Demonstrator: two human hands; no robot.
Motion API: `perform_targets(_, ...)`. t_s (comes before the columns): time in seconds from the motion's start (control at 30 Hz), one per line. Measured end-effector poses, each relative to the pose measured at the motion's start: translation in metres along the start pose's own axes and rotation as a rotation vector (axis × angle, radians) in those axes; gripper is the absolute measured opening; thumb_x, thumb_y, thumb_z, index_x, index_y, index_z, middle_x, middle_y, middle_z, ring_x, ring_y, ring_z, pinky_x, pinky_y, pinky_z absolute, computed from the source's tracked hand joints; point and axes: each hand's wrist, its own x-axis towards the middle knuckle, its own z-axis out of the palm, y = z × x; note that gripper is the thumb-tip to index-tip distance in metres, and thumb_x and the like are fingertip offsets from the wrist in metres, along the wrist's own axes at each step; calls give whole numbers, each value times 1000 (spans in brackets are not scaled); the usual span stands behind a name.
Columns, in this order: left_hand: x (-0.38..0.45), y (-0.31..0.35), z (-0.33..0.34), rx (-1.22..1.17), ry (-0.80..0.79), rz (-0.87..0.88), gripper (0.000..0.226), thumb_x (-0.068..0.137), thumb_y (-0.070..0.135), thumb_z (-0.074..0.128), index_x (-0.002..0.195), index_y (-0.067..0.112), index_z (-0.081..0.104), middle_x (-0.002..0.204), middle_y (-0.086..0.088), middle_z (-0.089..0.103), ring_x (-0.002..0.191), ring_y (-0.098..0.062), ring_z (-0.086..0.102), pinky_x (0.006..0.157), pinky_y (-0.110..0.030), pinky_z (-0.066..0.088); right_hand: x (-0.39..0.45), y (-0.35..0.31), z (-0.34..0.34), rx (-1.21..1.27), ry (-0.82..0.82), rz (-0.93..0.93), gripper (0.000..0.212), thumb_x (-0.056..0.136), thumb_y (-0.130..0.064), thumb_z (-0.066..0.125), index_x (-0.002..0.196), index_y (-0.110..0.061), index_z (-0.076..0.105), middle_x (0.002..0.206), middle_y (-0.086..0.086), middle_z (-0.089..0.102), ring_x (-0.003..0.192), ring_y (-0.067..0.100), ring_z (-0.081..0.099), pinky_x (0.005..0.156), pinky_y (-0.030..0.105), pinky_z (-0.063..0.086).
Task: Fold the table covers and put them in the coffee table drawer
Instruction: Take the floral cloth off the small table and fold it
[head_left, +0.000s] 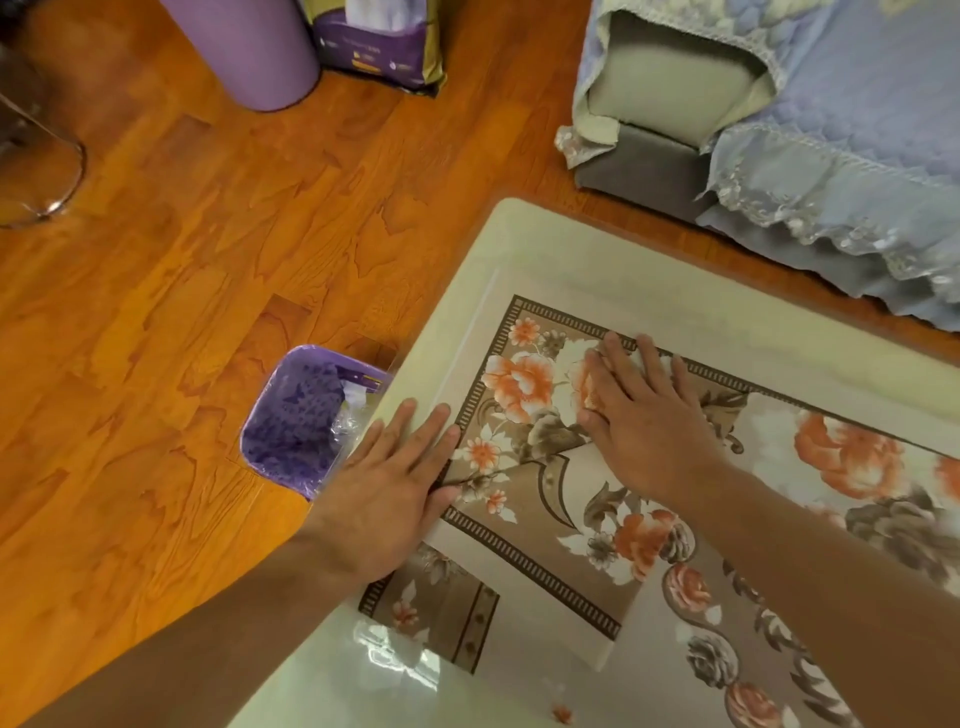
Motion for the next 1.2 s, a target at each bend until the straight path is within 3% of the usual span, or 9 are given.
perform_targets(0.17, -5, -7, 2, 5, -15, 35, 67, 106, 58, 17, 158, 19, 30, 169, -1, 16, 156, -29, 10, 123, -46, 24, -2, -7, -1, -26, -7, -3, 72, 98, -55, 5, 162, -20, 4, 168, 4, -8, 154, 32, -12, 123, 52, -3)
perform_targets(0.33, -5, -7, -1, -5, -31, 60, 69, 105, 61, 15, 159, 18, 26, 170, 2, 9, 157, -27, 4, 123, -45, 19, -4, -9, -2, -28, -24, -2, 73, 97, -56, 3, 161, -22, -3, 168, 3, -13, 153, 32, -16, 124, 52, -3)
perform_targets(0.43, -3, -9, -2, -33, -45, 56, 70, 105, 60, 15, 158, 17, 28, 170, 1, 11, 157, -26, 5, 123, -47, 26, -2, -8, -3, -20, -29, -1, 73, 97, -57, 2, 161, -23, -5, 168, 2, -15, 153, 31, -18, 123, 52, -4)
perform_targets(0.57, -1, -9, -2, -41, -41, 46, 72, 104, 64, 11, 161, 19, 16, 170, 2, 2, 157, -22, -2, 124, -45, 24, 2, -6, -4, 0, -25, 3, 72, 96, -58, 0, 160, -26, -9, 167, 0, -17, 153, 29, -20, 123, 51, -4)
perform_targets(0.77, -1, -12, -4, -38, -15, 59, 72, 104, 63, 18, 159, 18, 28, 169, 1, 13, 157, -23, 10, 122, -45, 31, -1, -7, -2, 17, -21, 5, 70, 99, -56, 4, 161, -25, -4, 168, 0, -16, 153, 29, -20, 124, 53, -1)
perform_targets(1.03, -3, -11, 2, -72, 32, 51, 71, 103, 63, 22, 160, 20, 24, 170, 4, 9, 157, -20, 2, 123, -45, 27, -2, -8, 3, 25, 3, 8, 71, 99, -55, 7, 161, -23, 3, 169, 2, -9, 154, 32, -13, 124, 56, 4)
perform_targets(1.2, -4, -9, 3, -92, 69, 47, 70, 104, 62, 25, 160, 20, 25, 169, 3, 13, 157, -21, 6, 123, -45, 27, -2, -6, 10, 14, 35, 8, 69, 101, -55, 11, 161, -22, 11, 169, 3, -1, 155, 34, -5, 123, 58, 10)
